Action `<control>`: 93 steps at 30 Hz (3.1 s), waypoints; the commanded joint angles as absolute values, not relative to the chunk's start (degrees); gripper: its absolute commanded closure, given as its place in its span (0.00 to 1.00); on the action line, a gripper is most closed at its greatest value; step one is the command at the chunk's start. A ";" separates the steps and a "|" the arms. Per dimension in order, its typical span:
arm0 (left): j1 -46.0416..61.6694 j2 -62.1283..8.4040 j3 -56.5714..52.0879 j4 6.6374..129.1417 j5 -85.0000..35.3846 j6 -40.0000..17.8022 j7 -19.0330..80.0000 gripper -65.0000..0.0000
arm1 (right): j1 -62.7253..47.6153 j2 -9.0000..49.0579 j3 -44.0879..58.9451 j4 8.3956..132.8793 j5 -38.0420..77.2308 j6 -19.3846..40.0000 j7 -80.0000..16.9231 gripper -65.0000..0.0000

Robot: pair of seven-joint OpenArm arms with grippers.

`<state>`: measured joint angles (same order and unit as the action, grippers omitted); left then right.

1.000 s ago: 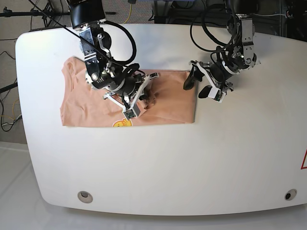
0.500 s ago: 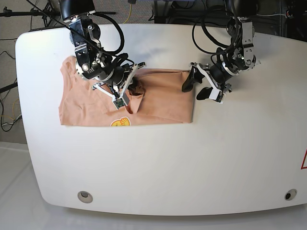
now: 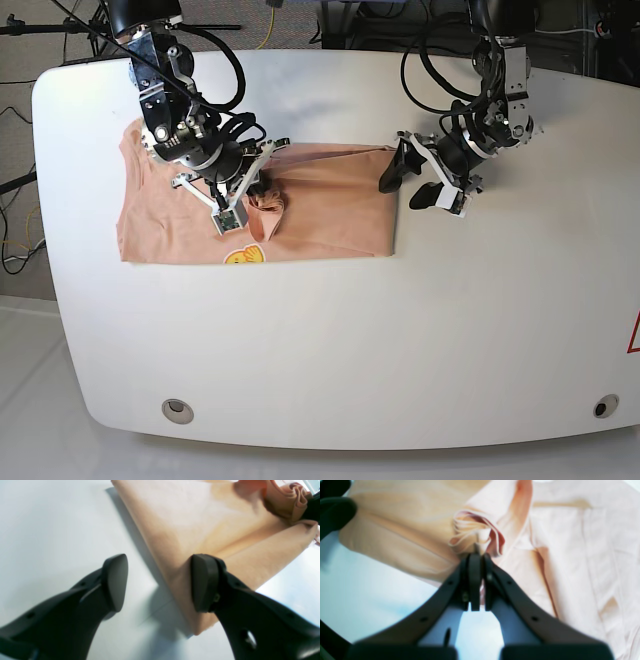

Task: Fold the T-shirt properly
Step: 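Open the right gripper and release the shirt, then move the right gripper along the shirt edge away from the left gripper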

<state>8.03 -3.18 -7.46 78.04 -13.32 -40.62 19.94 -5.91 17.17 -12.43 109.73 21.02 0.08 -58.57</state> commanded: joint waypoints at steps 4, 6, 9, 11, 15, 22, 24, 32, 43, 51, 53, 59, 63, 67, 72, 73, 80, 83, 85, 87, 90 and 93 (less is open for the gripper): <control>8.04 -3.38 -7.52 78.20 -11.47 -40.00 22.64 0.42 | -4.97 17.45 -12.18 112.13 20.88 -0.04 -57.71 0.72; 8.04 -3.56 -7.52 78.20 -11.47 -40.00 22.64 0.42 | -4.97 17.36 -12.18 113.36 20.88 -0.04 -57.71 0.63; 8.04 -4.09 -7.52 78.20 -11.47 -40.00 22.64 0.42 | -5.05 17.36 -12.18 114.77 20.88 -0.13 -57.71 0.50; 8.04 -4.18 -7.52 78.11 -11.47 -40.00 22.64 0.42 | -4.97 17.36 -12.18 114.86 20.88 -0.13 -57.71 0.47; 8.04 -4.26 -7.52 78.02 -11.47 -40.00 22.64 0.42 | -4.35 17.36 -12.18 114.86 20.88 -1.01 -57.71 0.49; 8.04 -4.26 -7.52 78.02 -11.47 -40.00 22.64 0.42 | -1.80 17.27 -12.44 114.95 25.71 -1.27 -57.71 0.49; 8.04 -4.26 -7.52 78.02 -11.47 -40.00 22.64 0.42 | -0.57 17.27 -12.53 114.86 28.44 -1.19 -57.71 0.49; 8.04 -4.26 -7.34 78.02 -11.47 -40.00 22.64 0.42 | 4.18 13.32 -13.85 113.89 37.14 -0.75 -57.71 0.49; 8.04 -4.26 -7.43 78.02 -11.47 -40.00 22.64 0.42 | 10.15 11.30 -24.48 100.97 36.97 -0.84 -55.69 0.49; 8.04 -4.35 -7.52 78.02 -11.47 -40.00 22.64 0.42 | 9.89 13.85 -24.66 98.07 36.97 -1.19 -52.18 0.49; 8.04 -4.35 -7.52 78.02 -11.47 -40.00 22.64 0.42 | 9.89 15.16 -24.66 97.80 36.88 -1.27 -52.18 0.49; 8.04 -4.35 -7.52 78.02 -11.47 -40.00 22.64 0.42 | 8.57 18.68 -24.48 97.80 33.98 -1.36 -52.09 0.49; 7.96 -4.35 -7.52 78.02 -11.47 -40.00 22.64 0.42 | 6.37 19.65 -21.58 97.80 30.29 -1.36 -52.09 0.49; 7.96 -4.35 -7.52 78.02 -11.47 -40.00 22.64 0.42 | 4.00 19.82 -16.84 98.59 27.91 -1.01 -52.09 0.49; 7.87 -4.35 -7.52 78.55 -11.74 -40.00 22.64 0.42 | 2.07 20.00 -10.42 102.29 27.47 -0.84 -52.18 0.49; 7.69 -4.35 -7.52 79.52 -11.74 -40.00 22.64 0.42 | 1.80 20.00 -8.84 103.60 27.65 -0.84 -52.26 0.49; 6.81 -4.26 -8.92 87.16 -11.56 -40.00 22.73 0.42 | 2.15 21.93 -4.62 107.56 27.74 -0.84 -54.99 0.49; 6.81 -4.18 -9.10 90.86 -11.56 -40.00 22.73 0.42 | 3.21 22.11 -4.00 107.82 27.74 -0.84 -56.57 0.49; 6.73 -4.18 -9.10 92.97 -11.56 -40.00 22.73 0.42 | 3.47 22.11 -3.56 107.82 27.74 -0.84 -57.10 0.49; 6.55 -4.18 -8.84 94.90 -11.56 -40.00 22.73 0.42 | 3.38 22.20 -3.03 107.74 27.56 -0.84 -57.19 0.49; 6.29 -4.09 -7.60 97.63 -11.56 -40.00 22.73 0.42 | 2.86 21.93 -1.27 107.65 27.47 -0.84 -57.19 0.49; 6.29 -4.00 -6.11 99.38 -11.56 -40.00 22.73 0.42 | 1.19 21.85 1.54 107.65 27.47 -0.84 -57.19 0.49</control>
